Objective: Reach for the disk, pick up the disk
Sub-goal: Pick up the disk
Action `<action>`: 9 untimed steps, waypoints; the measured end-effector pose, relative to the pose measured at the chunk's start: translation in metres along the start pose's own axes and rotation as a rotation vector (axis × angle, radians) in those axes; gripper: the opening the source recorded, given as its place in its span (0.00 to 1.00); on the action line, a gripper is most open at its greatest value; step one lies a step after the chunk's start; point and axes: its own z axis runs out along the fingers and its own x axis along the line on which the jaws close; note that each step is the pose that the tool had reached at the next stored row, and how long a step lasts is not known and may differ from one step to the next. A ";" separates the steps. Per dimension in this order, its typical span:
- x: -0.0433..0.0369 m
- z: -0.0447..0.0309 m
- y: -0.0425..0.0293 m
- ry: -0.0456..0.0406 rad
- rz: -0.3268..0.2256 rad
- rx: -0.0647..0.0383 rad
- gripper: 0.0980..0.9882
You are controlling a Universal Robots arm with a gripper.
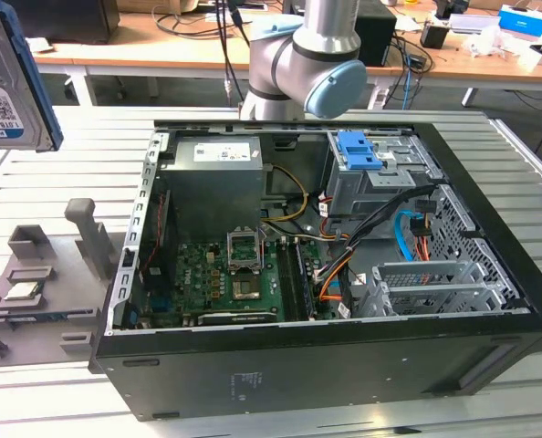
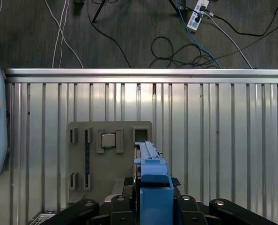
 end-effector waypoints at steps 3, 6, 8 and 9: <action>0.0001 -0.0131 -0.0003 -0.0001 0.000 -0.001 0.30; 0.0003 -0.0234 -0.0006 -0.0001 0.000 -0.002 0.30; 0.0003 -0.0259 -0.0008 -0.0001 0.000 -0.003 0.30; 0.0003 -0.0273 -0.0008 -0.0001 0.000 -0.003 0.30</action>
